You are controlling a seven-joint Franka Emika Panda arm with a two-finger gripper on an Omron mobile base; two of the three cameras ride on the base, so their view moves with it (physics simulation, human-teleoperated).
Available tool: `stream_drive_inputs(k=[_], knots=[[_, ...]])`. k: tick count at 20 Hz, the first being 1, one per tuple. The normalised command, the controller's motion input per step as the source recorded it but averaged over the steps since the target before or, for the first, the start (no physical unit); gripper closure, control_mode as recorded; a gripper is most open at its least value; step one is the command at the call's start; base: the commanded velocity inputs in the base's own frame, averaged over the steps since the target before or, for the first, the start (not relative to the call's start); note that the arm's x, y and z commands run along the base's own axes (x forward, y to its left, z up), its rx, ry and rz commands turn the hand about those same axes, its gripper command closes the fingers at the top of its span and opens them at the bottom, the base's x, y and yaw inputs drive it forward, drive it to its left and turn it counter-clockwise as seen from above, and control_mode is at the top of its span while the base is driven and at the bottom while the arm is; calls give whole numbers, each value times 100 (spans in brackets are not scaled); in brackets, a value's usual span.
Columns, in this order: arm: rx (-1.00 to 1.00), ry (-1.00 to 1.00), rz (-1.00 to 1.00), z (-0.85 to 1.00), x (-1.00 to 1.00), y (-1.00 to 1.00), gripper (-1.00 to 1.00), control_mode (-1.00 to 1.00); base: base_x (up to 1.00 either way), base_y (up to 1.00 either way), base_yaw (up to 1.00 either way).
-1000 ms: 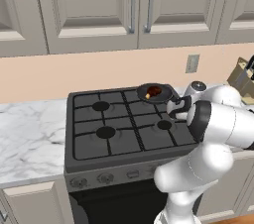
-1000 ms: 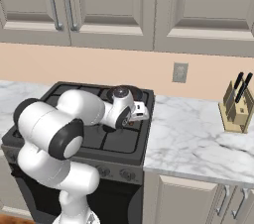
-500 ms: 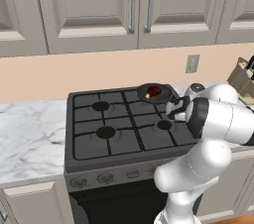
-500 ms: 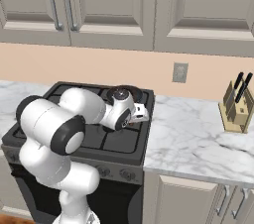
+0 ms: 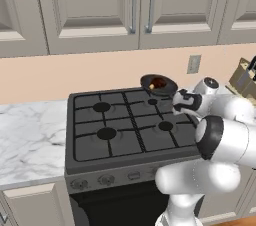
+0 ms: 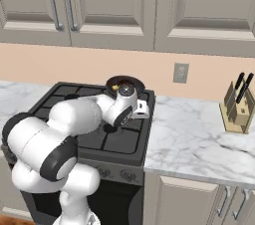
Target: Pick up the pan with the steak in it and place it on the dining table. Then place the steak on the plate.
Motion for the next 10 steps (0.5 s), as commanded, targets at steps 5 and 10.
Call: stream_drive_inputs(k=[5,10], knots=[[4,7,5,53,-51,10,100,-100,0,0,0],[0,4,8,60,-70,9,100,-100,0,0,0]])
